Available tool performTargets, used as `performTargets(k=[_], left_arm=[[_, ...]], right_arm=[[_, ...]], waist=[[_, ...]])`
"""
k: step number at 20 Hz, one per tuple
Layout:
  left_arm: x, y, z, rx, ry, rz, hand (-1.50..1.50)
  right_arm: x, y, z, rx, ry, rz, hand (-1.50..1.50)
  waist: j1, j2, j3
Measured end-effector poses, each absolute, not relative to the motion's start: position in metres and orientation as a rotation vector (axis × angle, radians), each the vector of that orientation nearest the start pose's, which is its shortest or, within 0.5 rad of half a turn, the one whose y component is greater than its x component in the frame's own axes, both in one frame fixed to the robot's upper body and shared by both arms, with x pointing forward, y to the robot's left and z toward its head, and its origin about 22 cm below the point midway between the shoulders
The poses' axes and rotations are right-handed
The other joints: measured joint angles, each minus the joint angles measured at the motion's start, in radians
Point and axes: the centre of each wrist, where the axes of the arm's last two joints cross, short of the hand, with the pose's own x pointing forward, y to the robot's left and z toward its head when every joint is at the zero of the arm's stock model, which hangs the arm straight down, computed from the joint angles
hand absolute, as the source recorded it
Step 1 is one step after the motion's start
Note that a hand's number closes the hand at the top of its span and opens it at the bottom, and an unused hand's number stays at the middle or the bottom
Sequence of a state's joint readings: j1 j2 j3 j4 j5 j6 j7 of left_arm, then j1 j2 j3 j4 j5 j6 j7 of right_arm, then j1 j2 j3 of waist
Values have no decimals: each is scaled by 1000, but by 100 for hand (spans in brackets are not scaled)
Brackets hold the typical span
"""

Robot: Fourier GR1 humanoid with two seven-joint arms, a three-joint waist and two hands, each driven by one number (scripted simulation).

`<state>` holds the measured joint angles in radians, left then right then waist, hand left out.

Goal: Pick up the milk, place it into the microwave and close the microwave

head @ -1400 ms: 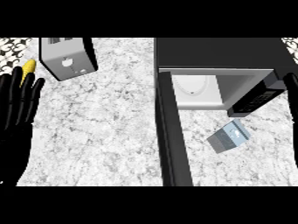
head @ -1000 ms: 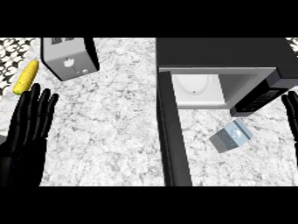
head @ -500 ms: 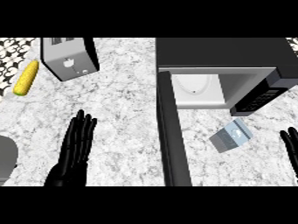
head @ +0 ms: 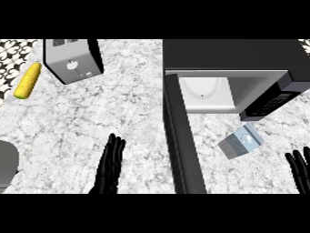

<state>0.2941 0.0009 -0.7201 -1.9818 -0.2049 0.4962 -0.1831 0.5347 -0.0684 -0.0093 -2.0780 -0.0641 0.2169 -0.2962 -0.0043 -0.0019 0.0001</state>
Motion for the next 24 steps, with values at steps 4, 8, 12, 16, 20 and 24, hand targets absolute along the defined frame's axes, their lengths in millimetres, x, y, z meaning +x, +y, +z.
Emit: performTargets(k=[4, 8, 12, 16, 20, 24], left_arm=[[134, 98, 51, -71, -1957, 49, -150], [133, 98, 49, -63, -1980, 67, -150], [128, 100, 44, -91, -1964, 64, -150], [124, 102, 38, -115, -1944, 55, -150], [118, 110, 34, -128, -1922, 48, -150], [111, 119, 31, -139, -1905, 47, -150]], right_arm=[[115, -279, 17, -63, -1882, 74, -150], [127, -281, -4, -90, -1878, 42, -150], [141, -283, -24, -104, -1860, 33, -150], [151, -291, -38, -125, -1845, 35, -150], [167, -289, -56, -154, -1839, 42, -150], [188, -292, -72, -203, -1831, 49, -150]], waist=[[1, 1, 0], [5, 1, 0], [7, 1, 0], [6, 1, 0], [8, 2, 0], [10, 2, 0]])
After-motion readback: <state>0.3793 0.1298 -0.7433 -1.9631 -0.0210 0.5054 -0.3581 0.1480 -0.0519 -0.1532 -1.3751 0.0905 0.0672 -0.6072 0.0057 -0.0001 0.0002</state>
